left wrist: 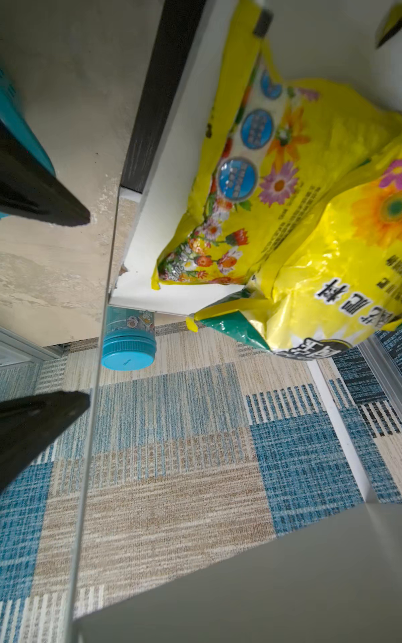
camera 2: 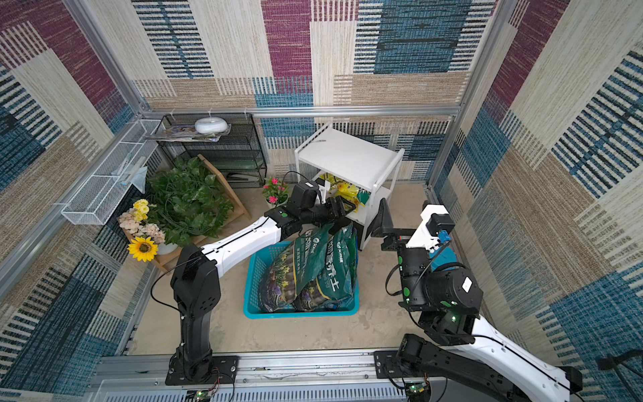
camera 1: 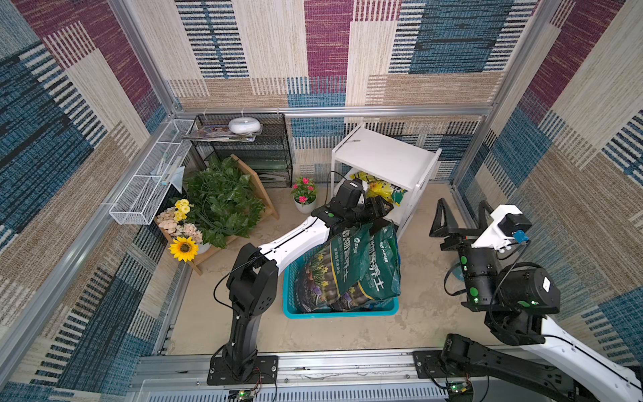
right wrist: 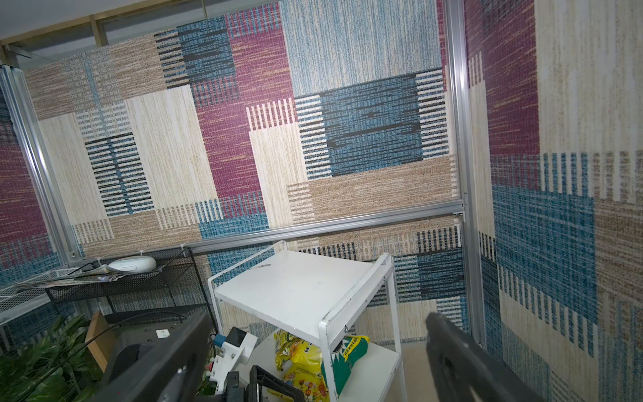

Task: Take down the fertilizer bag from the shelf
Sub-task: Pick up the fertilizer bag from the shelf.

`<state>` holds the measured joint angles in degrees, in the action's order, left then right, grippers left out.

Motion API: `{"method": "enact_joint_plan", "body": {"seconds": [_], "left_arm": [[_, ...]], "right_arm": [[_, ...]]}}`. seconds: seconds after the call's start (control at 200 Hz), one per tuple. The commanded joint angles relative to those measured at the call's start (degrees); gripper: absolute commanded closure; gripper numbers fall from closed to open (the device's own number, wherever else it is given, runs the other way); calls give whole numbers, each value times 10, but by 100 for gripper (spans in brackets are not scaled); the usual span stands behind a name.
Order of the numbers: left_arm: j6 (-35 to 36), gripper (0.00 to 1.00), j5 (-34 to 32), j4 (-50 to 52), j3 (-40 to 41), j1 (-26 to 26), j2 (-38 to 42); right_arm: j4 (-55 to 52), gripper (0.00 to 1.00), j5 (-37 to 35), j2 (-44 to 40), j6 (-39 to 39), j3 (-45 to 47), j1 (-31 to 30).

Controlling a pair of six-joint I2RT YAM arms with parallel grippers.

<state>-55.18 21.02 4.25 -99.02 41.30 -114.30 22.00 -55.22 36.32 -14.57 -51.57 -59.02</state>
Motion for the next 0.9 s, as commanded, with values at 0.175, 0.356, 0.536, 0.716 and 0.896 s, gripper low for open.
{"method": "enact_joint_plan", "body": {"seconds": [0.175, 0.356, 0.536, 0.716, 0.896], "left_arm": [[-26, 22, -11, -64, -13, 7, -22], [-39, 24, -6, -62, -67, 15, -60], [-41, 24, -10, -53, -106, 24, -82], [-49, 24, -15, -53, -121, 28, -95], [-58, 26, -23, -54, -143, 30, -117]], "right_arm": [[0, 0, 3, -2, 7, 0, 1], [-5, 0, 5, -4, 9, -1, 1], [-5, 0, 6, -5, 11, 0, 1], [-8, 0, 7, -4, 13, -1, 1], [-12, 0, 9, -5, 16, -1, 1]]}}
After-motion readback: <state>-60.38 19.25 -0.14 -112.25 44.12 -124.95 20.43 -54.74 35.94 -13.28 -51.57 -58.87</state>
